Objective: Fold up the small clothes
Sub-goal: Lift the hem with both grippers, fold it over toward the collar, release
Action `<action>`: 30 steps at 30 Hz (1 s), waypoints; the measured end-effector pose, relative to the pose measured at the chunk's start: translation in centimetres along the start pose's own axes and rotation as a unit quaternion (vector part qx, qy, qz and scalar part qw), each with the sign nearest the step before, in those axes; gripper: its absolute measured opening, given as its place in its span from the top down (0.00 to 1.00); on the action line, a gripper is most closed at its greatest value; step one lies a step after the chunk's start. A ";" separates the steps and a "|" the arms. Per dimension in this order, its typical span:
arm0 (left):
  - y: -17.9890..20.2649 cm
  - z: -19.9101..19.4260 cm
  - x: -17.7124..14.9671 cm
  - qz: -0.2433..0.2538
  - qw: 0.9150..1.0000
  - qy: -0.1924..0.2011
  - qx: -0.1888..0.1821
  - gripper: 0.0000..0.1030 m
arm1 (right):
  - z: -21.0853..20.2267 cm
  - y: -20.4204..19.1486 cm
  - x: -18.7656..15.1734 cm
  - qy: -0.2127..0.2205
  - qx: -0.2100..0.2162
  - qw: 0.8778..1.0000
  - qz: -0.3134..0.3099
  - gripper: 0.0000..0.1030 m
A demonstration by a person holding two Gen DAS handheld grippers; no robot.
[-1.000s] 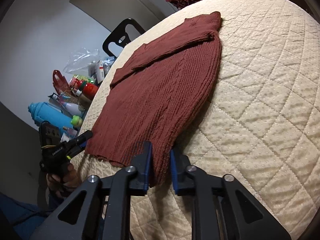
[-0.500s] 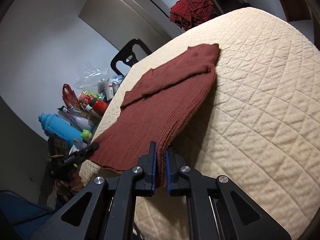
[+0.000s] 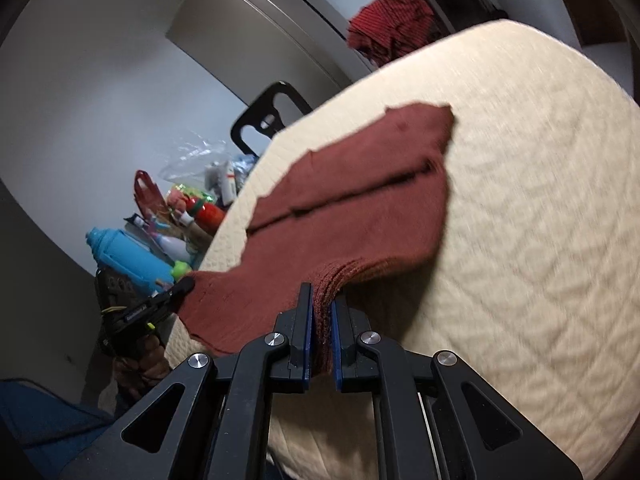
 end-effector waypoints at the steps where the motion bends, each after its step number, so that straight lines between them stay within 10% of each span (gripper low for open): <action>1: 0.2 0.2 0.6 0.006 1.000 0.007 -0.002 0.92 | 0.2 -0.1 0.6 0.004 0.003 1.000 -0.003 0.93; 13: -1.5 6.4 10.8 0.014 0.999 0.046 0.011 0.92 | 3.5 0.1 11.8 0.067 0.022 0.997 -0.015 0.93; 22: -5.8 14.4 10.3 -0.043 0.998 -0.028 0.039 0.92 | 10.3 6.0 13.5 0.009 -0.016 0.998 0.065 0.93; 30: -6.0 14.9 12.6 -0.063 0.998 -0.012 0.026 0.92 | 10.5 5.0 16.5 0.020 0.001 0.998 0.057 0.93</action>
Point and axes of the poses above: each gripper's, at about its wrist camera, not at the fingertips, and z roughly the way its jaws point, y to its right, x to its top, the point moved 3 cm from there along z, roughly the way its jaws point, and after that the axes turned 4 degrees about z, right-handed, at the moved point
